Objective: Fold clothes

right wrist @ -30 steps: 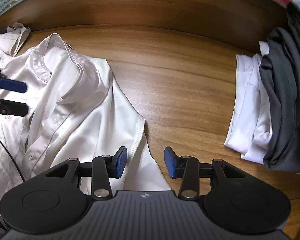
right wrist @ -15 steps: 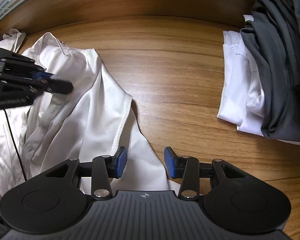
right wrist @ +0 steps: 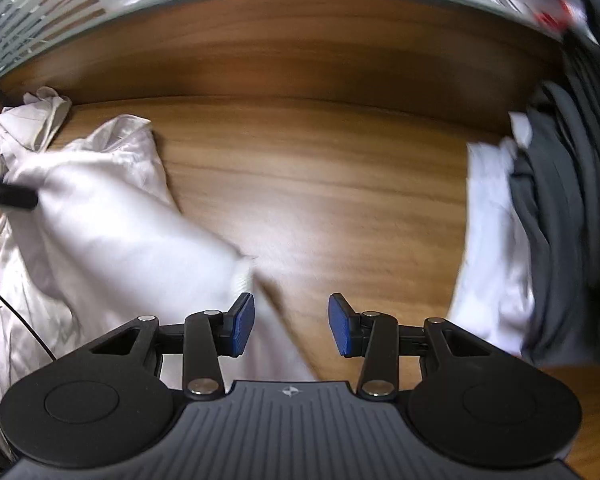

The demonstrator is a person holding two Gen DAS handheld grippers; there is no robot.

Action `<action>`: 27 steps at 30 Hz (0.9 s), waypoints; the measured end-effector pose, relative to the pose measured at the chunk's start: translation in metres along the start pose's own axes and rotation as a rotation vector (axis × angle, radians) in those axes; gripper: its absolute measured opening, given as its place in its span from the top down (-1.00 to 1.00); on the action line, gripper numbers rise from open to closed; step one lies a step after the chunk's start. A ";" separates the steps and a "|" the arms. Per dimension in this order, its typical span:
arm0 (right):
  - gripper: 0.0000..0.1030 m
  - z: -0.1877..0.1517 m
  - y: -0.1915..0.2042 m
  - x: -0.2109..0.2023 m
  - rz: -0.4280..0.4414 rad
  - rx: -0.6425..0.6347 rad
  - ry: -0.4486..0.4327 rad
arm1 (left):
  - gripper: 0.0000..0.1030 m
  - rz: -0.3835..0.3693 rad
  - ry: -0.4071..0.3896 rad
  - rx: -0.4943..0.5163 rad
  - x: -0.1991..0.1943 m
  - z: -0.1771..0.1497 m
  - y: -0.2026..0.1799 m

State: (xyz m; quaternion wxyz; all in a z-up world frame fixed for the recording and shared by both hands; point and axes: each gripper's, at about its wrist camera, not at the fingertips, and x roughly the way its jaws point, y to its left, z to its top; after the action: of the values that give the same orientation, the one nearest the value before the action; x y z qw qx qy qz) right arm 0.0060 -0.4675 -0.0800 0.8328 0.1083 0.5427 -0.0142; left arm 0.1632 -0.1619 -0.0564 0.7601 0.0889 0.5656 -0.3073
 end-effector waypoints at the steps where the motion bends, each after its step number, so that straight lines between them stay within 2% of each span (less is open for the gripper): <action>1: 0.10 0.004 0.003 0.002 0.004 -0.011 -0.001 | 0.90 0.008 0.022 -0.023 0.005 -0.006 0.007; 5: 0.10 0.020 0.018 0.009 0.027 -0.054 0.002 | 0.89 0.027 0.093 -0.077 0.025 -0.025 0.027; 8: 0.10 0.029 0.033 0.018 0.046 -0.090 0.013 | 0.89 0.041 0.121 -0.078 0.036 -0.036 0.031; 14: 0.10 0.041 0.060 0.043 0.115 -0.138 0.070 | 0.89 0.046 0.129 -0.080 0.045 -0.039 0.037; 20: 0.13 0.033 0.076 0.064 0.178 -0.136 0.147 | 0.89 0.036 0.124 -0.087 0.047 -0.041 0.045; 22: 0.44 0.030 0.080 0.065 0.191 -0.134 0.158 | 0.89 0.029 0.120 -0.087 0.048 -0.041 0.046; 23: 0.78 0.028 0.083 0.065 0.196 -0.134 0.161 | 0.89 0.025 0.117 -0.085 0.048 -0.040 0.046; 24: 0.90 0.027 0.084 0.063 0.191 -0.133 0.153 | 0.89 0.019 0.113 -0.079 0.047 -0.039 0.045; 27: 0.92 0.030 0.084 0.050 0.141 -0.139 0.095 | 0.89 -0.003 0.085 -0.053 0.046 -0.033 0.039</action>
State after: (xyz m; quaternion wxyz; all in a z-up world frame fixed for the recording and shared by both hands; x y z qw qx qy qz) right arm 0.0654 -0.3867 -0.1000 0.8106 0.0886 0.5723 0.0872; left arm 0.1670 -0.1320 -0.1185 0.7369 0.0810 0.6054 -0.2895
